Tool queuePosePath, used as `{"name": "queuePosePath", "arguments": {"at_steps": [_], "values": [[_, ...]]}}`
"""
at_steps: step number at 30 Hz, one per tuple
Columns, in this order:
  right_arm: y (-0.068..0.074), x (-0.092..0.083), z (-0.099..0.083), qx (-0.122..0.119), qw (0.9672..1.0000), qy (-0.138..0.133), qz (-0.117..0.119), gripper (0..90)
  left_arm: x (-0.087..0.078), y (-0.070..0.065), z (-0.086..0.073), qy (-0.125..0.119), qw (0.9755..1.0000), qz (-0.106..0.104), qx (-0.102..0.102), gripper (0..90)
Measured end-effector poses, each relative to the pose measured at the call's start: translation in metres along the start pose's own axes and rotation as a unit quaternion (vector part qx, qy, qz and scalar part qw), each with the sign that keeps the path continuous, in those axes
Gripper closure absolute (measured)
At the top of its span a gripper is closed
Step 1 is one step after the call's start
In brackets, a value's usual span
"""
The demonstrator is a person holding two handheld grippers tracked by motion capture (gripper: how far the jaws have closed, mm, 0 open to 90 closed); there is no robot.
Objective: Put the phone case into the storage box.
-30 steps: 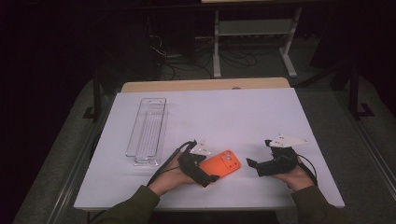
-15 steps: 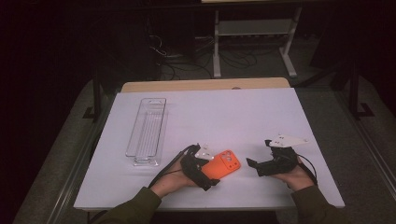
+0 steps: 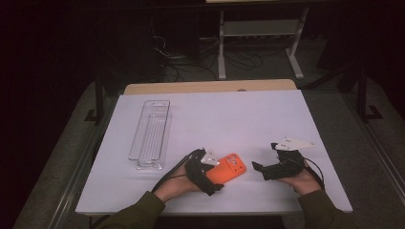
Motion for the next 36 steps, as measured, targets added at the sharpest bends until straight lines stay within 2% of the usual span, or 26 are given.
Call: {"name": "queuePosePath", "arguments": {"at_steps": [13,16,24,28,36], "values": [[-0.0003,0.0,0.0001,0.0,1.0,0.0,0.0,0.0,-0.0022,0.0001,0.0005,0.002,1.0,0.005,-0.002,8.6],[0.0,0.0003,0.0002,0.002,1.0,0.002,0.001,0.0,-0.0021,-0.0007,0.0007,-0.005,0.9999,0.004,-0.008,10.8],[0.0,0.0011,0.0007,-0.001,1.0,0.0,0.001,0.0,-0.0037,-0.0013,-0.0002,-0.004,1.0,0.004,-0.002,13.6],[0.0004,0.001,0.0007,-0.002,1.0,0.0,0.001,0.0,-0.0031,-0.0021,-0.0014,-0.014,0.9999,0.006,-0.007,13.9],[0.0003,0.0014,0.0008,0.0,1.0,0.0,0.003,0.0,-0.0038,-0.0025,-0.0017,-0.012,0.9998,0.01,-0.008,14.7]]}}
Point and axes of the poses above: each handheld gripper's, and its own axes: x roughly forward along the jaws, z roughly out of its top, y roughly to its left, the point moved 3 cm from there along x, roughly forward along the jaws
